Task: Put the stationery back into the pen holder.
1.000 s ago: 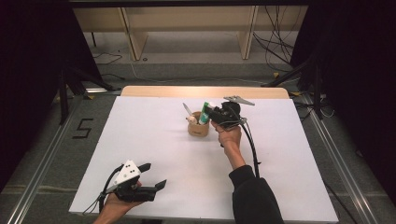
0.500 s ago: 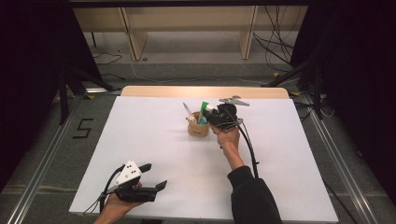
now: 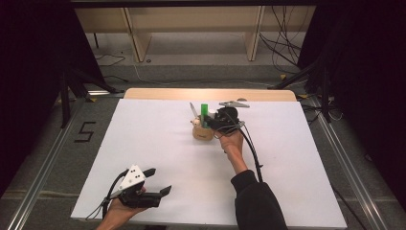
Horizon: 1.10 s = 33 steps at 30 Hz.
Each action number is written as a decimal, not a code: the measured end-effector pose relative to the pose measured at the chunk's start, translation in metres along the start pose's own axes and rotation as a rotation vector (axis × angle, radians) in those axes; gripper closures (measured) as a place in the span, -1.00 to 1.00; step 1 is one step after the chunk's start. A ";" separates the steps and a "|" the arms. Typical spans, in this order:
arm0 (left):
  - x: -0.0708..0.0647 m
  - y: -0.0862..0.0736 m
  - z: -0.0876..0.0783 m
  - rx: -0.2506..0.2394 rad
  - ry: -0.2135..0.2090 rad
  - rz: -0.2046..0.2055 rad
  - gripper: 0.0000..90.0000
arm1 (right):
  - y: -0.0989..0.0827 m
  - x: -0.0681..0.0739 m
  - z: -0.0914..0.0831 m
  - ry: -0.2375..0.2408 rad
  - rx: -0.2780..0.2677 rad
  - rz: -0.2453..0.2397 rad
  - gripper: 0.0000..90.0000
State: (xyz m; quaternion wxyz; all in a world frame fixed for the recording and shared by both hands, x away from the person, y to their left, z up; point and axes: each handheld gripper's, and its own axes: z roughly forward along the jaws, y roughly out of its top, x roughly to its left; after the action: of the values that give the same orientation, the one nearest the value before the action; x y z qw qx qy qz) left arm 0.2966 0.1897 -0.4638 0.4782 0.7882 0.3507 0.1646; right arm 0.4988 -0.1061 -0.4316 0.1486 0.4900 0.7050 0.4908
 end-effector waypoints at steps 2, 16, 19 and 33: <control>0.000 0.000 0.000 -0.003 0.000 -0.003 -0.64 | 0.003 0.000 -0.003 0.004 -0.016 0.023 -0.08; 0.000 0.000 0.000 0.000 0.004 0.000 -0.64 | 0.012 -0.006 -0.032 0.039 -0.054 0.014 -0.17; 0.000 0.000 0.001 0.001 0.003 0.000 -0.64 | 0.012 -0.005 -0.038 0.051 -0.065 0.007 -0.17; 0.004 0.000 -0.001 -0.010 -0.004 -0.023 -0.64 | -0.001 -0.001 -0.066 0.112 -0.074 -0.034 -0.25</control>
State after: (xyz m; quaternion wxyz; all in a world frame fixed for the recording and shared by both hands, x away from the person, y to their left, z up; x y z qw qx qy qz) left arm 0.2987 0.1927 -0.4635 0.4846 0.7821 0.3580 0.1592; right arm 0.4531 -0.1430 -0.4009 0.1354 0.4437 0.7019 0.5405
